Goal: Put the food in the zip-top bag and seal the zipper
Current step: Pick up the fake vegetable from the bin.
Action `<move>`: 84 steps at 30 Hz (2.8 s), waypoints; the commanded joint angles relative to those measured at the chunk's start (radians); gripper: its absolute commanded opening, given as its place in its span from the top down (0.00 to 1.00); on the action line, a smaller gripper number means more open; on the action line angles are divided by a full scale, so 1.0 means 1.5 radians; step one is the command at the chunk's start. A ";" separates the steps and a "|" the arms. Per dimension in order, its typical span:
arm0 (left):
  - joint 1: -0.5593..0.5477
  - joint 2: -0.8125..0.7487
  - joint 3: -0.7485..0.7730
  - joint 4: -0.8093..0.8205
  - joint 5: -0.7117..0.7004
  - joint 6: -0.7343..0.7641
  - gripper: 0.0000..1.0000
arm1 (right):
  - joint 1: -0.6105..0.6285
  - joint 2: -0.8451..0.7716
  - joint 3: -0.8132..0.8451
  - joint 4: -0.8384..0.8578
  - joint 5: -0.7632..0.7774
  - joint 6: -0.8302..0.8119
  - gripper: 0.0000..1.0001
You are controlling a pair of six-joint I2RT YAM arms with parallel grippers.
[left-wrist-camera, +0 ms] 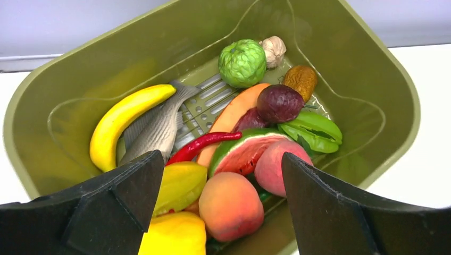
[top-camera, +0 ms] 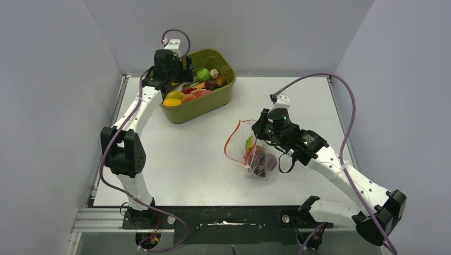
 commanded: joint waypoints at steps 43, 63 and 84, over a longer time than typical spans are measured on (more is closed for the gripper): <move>0.033 0.565 0.433 0.311 0.204 -0.048 0.32 | -0.029 0.133 0.143 0.015 -0.048 -0.035 1.00; 0.026 0.513 0.317 0.472 0.226 -0.113 0.56 | -0.047 0.142 0.134 0.036 -0.074 -0.048 1.00; 0.034 0.255 0.061 0.506 0.239 -0.102 0.62 | -0.052 0.096 0.083 0.061 -0.102 -0.019 1.00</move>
